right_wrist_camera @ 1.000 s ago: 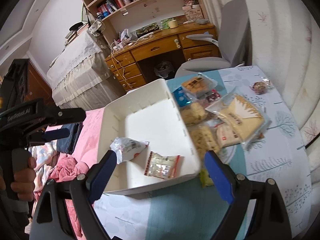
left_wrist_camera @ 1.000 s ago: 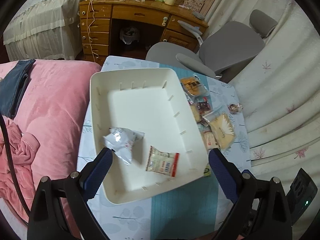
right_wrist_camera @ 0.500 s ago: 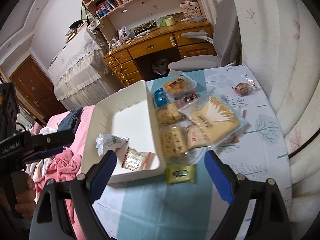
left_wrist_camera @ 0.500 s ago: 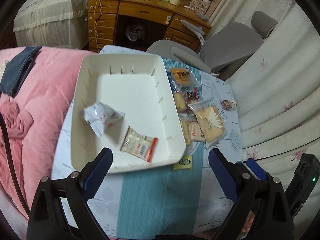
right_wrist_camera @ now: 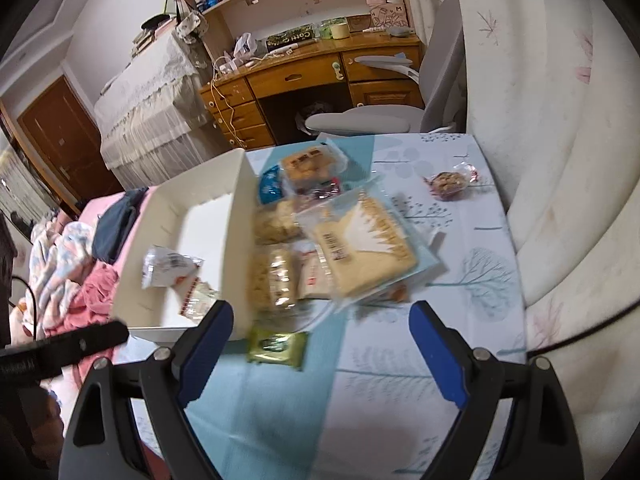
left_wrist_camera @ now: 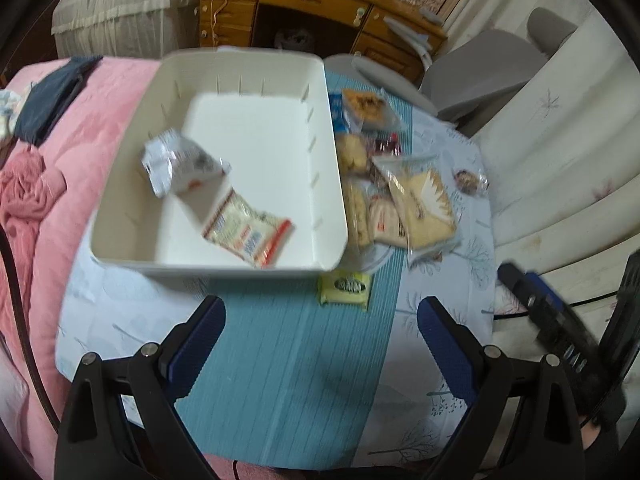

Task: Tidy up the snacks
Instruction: 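Move left gripper to the green pastry packet while right gripper approaches the large bread bag, then grasp and lift the green packet with left gripper while right gripper lifts the bread bag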

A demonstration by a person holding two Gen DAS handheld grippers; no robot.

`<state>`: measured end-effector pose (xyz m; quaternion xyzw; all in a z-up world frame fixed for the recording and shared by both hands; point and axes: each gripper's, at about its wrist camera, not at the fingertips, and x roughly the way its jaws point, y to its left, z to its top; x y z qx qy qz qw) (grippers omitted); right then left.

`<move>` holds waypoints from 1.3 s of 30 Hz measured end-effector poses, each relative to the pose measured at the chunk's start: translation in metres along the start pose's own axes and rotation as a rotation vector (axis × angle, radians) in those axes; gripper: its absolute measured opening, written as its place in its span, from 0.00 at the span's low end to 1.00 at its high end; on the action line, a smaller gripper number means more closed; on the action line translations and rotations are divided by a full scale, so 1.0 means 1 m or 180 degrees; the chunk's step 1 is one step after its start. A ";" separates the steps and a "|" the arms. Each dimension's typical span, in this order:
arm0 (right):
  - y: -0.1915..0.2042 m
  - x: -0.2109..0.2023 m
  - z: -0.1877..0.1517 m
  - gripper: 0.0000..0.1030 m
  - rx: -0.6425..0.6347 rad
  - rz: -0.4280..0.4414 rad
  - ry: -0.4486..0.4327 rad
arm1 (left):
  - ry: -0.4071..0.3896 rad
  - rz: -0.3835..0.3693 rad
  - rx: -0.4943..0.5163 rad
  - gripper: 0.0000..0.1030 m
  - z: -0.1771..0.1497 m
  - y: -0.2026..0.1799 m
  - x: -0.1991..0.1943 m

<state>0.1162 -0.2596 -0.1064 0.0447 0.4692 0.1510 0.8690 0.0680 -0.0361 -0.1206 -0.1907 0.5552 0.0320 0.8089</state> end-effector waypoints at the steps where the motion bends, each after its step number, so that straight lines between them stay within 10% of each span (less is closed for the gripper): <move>1: -0.006 0.003 0.003 0.88 -0.0027 -0.0017 0.0015 | 0.0037 0.0012 -0.0010 0.93 -0.004 -0.003 0.006; 39: -0.029 0.187 0.044 1.00 -0.1020 -0.0100 0.0821 | 0.0414 0.0869 -0.0331 0.84 -0.013 -0.043 0.184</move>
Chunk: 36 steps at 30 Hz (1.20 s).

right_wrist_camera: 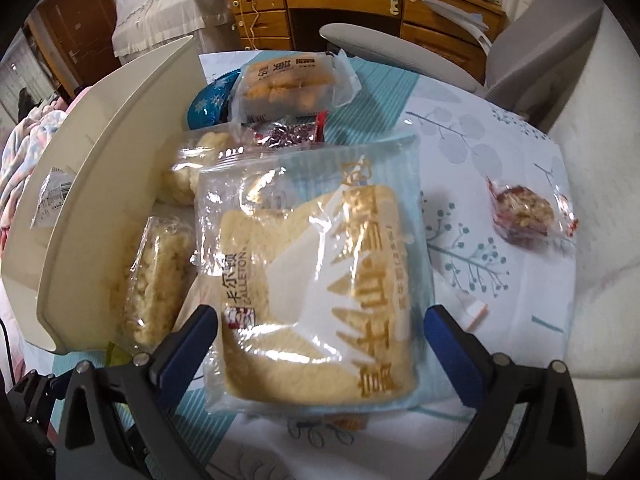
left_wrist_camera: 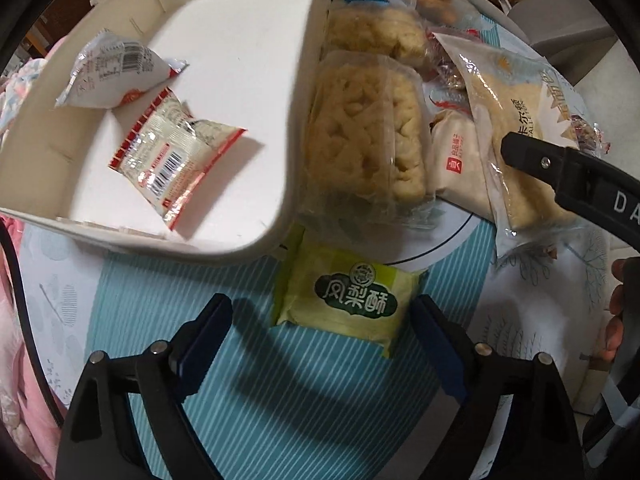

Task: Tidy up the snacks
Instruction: 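Grasp and lift the green packet with left gripper while right gripper lifts the bread bag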

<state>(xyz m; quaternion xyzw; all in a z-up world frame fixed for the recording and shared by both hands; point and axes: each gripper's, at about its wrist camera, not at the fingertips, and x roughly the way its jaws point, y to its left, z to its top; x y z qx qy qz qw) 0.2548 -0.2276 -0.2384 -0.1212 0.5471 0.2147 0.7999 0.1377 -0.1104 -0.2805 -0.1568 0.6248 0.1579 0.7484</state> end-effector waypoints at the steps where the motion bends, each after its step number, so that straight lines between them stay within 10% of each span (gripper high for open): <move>1: 0.000 0.001 0.001 1.00 -0.0014 0.0005 0.0005 | 0.0009 -0.0012 0.0009 0.83 0.001 -0.001 0.002; 13: 0.008 0.014 0.005 1.00 -0.0192 -0.0129 0.0142 | -0.0143 0.0037 0.0218 0.54 0.007 -0.024 0.000; 36: 0.009 -0.014 -0.020 0.88 0.0242 0.0175 0.0626 | -0.0244 -0.0074 0.0514 0.51 0.000 -0.005 -0.057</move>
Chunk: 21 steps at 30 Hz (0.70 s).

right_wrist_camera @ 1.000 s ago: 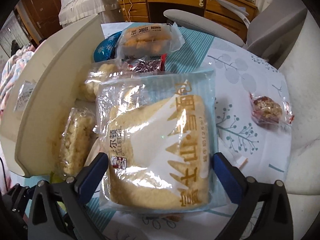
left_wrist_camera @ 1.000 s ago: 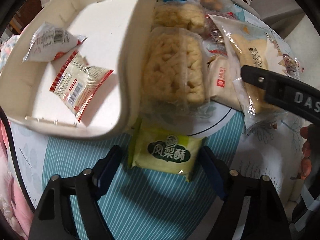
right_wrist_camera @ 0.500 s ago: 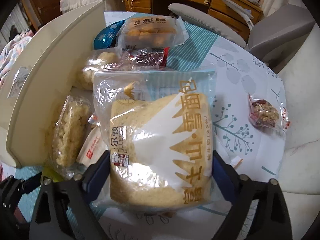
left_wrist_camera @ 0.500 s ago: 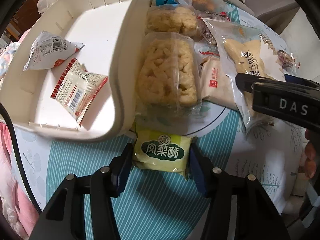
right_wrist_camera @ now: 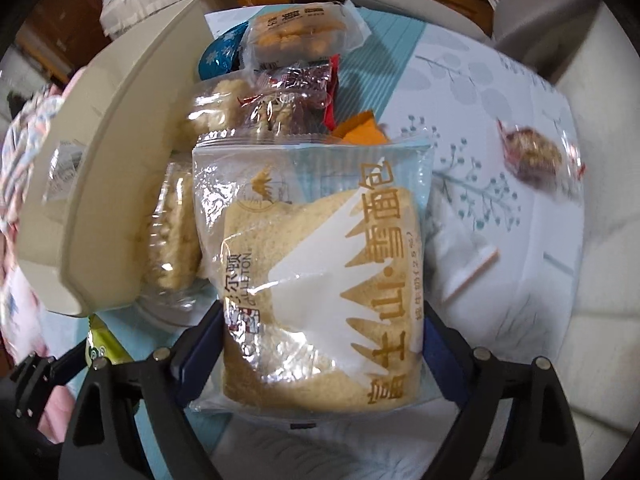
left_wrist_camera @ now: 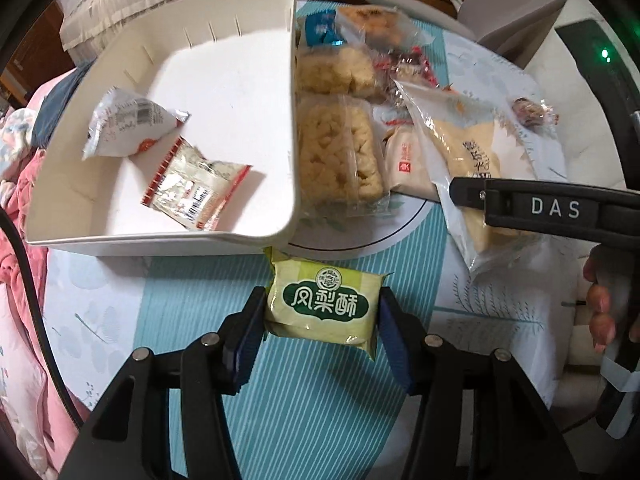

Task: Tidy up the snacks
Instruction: 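Grasp and lift the green packet with left gripper while right gripper lifts the bread bag, then carry the green packet over the tray and open the left gripper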

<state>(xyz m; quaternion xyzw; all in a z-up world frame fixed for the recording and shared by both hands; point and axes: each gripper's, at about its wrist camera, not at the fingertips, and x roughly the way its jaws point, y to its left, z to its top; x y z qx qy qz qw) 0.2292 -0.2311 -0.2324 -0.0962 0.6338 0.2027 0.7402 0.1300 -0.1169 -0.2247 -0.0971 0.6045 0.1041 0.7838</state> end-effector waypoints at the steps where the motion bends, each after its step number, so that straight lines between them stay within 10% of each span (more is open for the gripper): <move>1: -0.001 -0.003 -0.002 0.88 0.0063 0.0037 0.0010 | -0.0015 -0.0035 0.0013 0.51 0.000 0.001 -0.004; 21: 0.047 -0.090 -0.033 0.88 0.0554 0.0420 -0.0109 | -0.0595 -0.0724 0.0525 0.52 -0.005 0.057 -0.112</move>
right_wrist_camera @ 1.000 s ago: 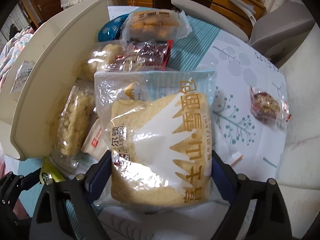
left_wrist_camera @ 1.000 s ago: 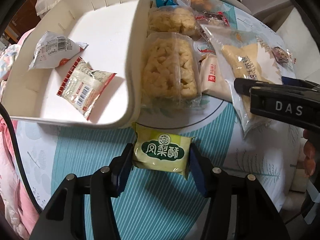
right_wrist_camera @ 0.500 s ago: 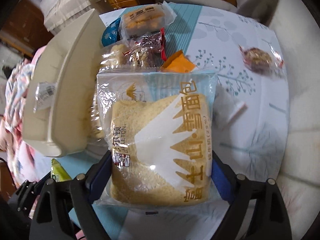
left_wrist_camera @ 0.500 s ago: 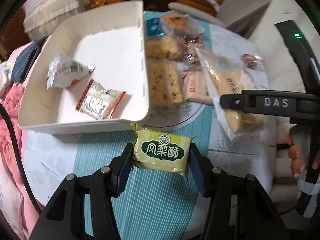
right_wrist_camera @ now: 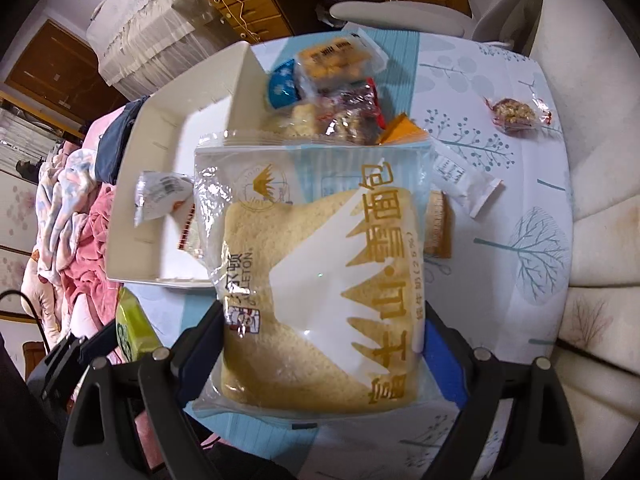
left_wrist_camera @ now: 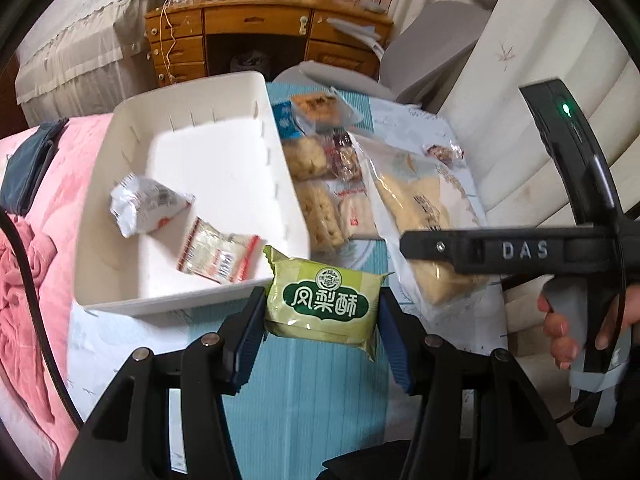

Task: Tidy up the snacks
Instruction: 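Carry the green packet over the tray and open the left gripper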

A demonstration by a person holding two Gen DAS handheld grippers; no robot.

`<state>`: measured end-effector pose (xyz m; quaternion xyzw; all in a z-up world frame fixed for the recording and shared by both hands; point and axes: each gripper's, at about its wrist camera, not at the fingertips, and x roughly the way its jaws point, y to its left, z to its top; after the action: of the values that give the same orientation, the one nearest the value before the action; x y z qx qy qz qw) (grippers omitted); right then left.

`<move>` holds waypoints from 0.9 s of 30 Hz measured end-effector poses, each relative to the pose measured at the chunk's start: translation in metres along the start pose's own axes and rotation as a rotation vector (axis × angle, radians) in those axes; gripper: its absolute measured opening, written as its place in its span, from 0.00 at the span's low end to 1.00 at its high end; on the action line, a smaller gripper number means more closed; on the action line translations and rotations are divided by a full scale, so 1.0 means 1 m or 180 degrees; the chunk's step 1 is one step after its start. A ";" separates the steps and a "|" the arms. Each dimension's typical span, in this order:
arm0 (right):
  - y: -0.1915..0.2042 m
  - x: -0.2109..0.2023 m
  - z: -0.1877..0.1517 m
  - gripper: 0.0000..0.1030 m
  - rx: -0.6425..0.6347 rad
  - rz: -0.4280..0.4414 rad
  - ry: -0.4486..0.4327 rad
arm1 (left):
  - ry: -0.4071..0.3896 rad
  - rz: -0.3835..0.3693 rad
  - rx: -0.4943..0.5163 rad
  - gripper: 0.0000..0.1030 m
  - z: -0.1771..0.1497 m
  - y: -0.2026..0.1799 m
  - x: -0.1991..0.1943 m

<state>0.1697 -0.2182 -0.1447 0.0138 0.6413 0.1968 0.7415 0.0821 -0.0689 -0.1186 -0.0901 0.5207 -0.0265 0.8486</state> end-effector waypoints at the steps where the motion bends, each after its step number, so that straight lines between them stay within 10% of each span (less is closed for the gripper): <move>1: 0.005 -0.003 -0.002 0.88 0.0024 -0.0004 -0.0029 | -0.0029 -0.0005 0.0015 0.51 0.001 0.005 -0.005; 27: 0.128 -0.017 0.010 0.89 0.0613 0.0158 -0.0851 | -0.0211 -0.0060 0.0237 0.52 0.078 0.164 -0.036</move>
<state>0.1421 -0.1033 -0.0917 0.1268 0.5523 0.1491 0.8104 0.1271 0.1067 -0.0823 -0.0643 0.4900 -0.0509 0.8678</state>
